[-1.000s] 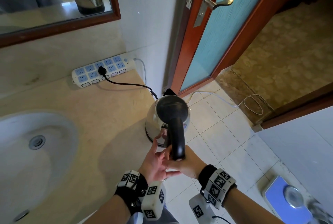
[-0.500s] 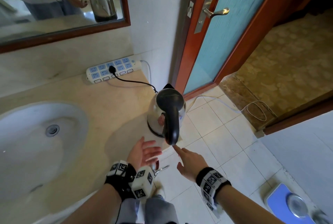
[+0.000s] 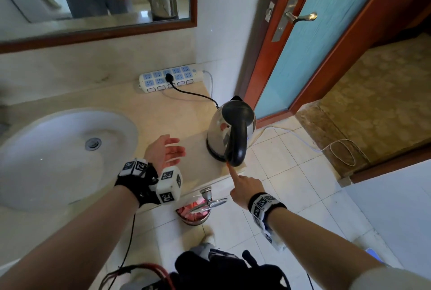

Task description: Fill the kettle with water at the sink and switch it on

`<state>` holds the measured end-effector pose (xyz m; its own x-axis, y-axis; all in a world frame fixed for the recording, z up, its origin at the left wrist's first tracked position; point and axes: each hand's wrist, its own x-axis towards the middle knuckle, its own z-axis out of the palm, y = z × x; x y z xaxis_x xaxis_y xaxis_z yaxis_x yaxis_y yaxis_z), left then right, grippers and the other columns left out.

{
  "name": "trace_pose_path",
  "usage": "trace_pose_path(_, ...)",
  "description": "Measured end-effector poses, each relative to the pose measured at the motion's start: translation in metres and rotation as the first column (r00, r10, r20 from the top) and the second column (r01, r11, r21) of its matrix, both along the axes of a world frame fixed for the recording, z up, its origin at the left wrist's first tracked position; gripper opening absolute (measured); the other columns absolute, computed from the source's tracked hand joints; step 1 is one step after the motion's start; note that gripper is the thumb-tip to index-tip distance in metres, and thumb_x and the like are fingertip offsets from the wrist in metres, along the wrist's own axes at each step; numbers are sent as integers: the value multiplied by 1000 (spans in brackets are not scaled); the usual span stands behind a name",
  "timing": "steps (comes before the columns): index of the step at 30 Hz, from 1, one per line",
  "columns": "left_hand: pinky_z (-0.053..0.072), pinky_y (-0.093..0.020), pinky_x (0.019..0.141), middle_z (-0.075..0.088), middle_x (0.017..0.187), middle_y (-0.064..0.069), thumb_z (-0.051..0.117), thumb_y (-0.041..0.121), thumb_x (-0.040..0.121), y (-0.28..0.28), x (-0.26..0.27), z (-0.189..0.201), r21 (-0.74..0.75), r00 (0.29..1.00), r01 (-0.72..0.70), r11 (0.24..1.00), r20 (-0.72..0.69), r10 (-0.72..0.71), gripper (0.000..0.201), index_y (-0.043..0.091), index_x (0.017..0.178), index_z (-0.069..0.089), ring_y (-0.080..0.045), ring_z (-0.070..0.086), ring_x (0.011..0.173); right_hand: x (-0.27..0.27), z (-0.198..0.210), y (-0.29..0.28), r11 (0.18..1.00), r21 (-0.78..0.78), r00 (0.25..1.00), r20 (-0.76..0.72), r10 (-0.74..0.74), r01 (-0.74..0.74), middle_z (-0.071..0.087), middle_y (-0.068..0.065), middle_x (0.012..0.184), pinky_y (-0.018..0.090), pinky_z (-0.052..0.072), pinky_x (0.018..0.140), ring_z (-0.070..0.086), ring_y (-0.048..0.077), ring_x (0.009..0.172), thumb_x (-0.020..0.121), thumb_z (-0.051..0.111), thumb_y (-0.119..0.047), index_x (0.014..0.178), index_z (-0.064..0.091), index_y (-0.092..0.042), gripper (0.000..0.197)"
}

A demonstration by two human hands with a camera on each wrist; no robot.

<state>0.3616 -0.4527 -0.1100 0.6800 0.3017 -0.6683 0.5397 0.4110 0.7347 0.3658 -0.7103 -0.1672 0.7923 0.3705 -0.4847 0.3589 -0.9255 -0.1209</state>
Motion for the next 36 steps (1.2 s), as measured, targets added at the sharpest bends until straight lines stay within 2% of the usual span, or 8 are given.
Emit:
trace_pose_path(2,46,-33,70,67,81,-13,39,30,99,-1,-7,5,-4,1000,17,1000,4,-17,31,12,86,60,-27,65,74,-7,-5,-1,999,-40,1000,-21,-22,21,67,8,91,36,50,68,63,30,75,88,45,-21,151,-19,-36,91)
trace_pose_path(7,47,-33,71,67,81,-12,39,31,99,7,-36,12,-24,998,54,998,19,-53,32,11,88,61,-26,65,74,-20,-11,-3,972,-153,978,-81,-191,177,65,7,119,36,50,83,64,28,105,90,43,-25,155,14,-30,71)
trace_pose_path(11,48,-35,73,70,80,-11,40,33,98,32,-64,9,-10,997,60,998,39,-60,32,12,92,63,-26,68,74,-20,-6,14,929,-34,929,-22,-369,369,66,5,118,34,49,76,65,26,97,88,47,-21,155,-2,-32,84)
trace_pose_path(16,47,-36,73,72,74,-12,42,32,98,62,-97,-4,17,997,67,998,28,-67,32,11,91,65,-28,68,74,-16,-6,43,924,45,925,-13,-380,380,65,10,116,37,52,76,66,30,99,88,52,-24,154,-2,-38,86)
trace_pose_path(22,46,-35,72,73,76,-12,40,32,99,79,-124,-9,28,996,78,997,42,-79,33,12,91,64,-27,68,74,-31,-18,52,916,52,918,-2,-397,397,59,4,72,29,44,52,60,24,63,86,52,-21,148,-26,-40,102)
trace_pose_path(26,46,-35,73,71,79,-12,38,32,99,77,-127,-2,24,997,58,998,55,-59,34,12,92,64,-26,68,75,-27,-22,51,925,42,924,-76,-374,377,74,18,99,36,57,68,71,31,79,87,51,-20,146,-31,-39,103)
trace_pose_path(34,46,-34,72,74,66,-7,41,33,98,51,-120,5,13,997,35,999,73,-35,33,13,88,65,-26,68,72,-22,-11,46,932,43,924,-155,-350,360,58,9,67,29,45,52,53,21,52,87,51,-20,150,-23,-35,98)
trace_pose_path(36,46,-34,71,74,66,-7,41,33,97,44,-118,6,15,996,41,999,81,-42,32,12,88,65,-26,68,72,-23,-8,49,932,79,928,-155,-340,355,69,11,93,33,54,67,65,24,73,88,51,-24,155,-1,-31,85)
